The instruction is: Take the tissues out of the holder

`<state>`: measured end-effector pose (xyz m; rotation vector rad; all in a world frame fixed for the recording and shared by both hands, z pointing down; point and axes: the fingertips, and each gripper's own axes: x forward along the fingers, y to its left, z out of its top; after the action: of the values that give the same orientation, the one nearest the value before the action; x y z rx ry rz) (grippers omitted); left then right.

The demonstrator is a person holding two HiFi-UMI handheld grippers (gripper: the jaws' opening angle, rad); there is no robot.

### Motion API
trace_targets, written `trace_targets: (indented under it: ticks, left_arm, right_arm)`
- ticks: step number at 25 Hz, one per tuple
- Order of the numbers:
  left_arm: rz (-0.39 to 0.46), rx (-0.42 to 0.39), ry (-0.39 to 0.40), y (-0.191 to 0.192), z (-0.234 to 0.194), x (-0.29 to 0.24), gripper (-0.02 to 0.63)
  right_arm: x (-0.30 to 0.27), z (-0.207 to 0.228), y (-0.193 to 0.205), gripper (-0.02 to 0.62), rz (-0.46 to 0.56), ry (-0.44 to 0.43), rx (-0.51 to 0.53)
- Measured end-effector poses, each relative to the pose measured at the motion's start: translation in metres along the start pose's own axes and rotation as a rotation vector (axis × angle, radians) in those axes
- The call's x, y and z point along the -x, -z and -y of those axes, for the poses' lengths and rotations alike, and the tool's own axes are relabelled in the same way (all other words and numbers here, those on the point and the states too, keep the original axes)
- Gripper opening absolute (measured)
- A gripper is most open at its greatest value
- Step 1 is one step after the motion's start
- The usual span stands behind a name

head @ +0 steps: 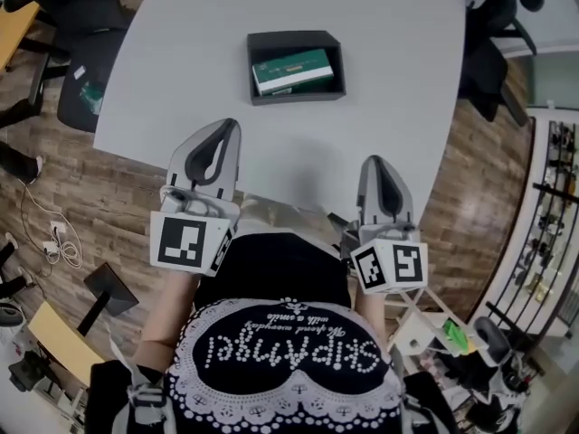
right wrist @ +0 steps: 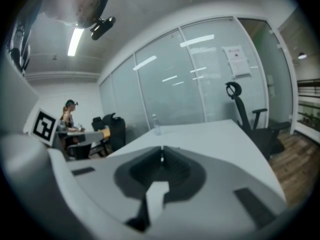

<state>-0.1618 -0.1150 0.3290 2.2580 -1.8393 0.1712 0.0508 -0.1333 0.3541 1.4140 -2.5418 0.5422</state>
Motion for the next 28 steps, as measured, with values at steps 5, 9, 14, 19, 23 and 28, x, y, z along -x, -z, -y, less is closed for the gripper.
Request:
trace_targets:
  ticks: [5, 9, 14, 19, 23, 28]
  left_arm:
    - [0.000, 0.000, -0.021, -0.003, -0.003, -0.003, 0.029]
    - [0.001, -0.005, -0.026, -0.005, -0.004, -0.005, 0.029]
    - [-0.009, 0.003, -0.026, -0.005, -0.004, -0.005, 0.029]
    - [-0.019, 0.002, -0.024, -0.002, -0.005, -0.007, 0.029]
    - [-0.022, -0.015, -0.009, -0.004, -0.008, -0.011, 0.029]
    - [-0.036, -0.056, -0.019, -0.006, -0.017, -0.019, 0.031]
  right_arm:
    - [-0.006, 0.003, -0.005, 0.034, 0.007, -0.010, -0.003]
    - [-0.010, 0.005, -0.006, 0.034, 0.007, -0.015, -0.002]
    - [-0.011, 0.006, -0.009, 0.034, 0.013, -0.009, -0.008]
    - [-0.010, 0.009, -0.010, 0.034, 0.012, 0.002, -0.015]
    - [-0.010, 0.010, -0.008, 0.034, 0.010, 0.012, -0.022]
    - [-0.009, 0.012, -0.005, 0.034, 0.003, 0.025, -0.031]
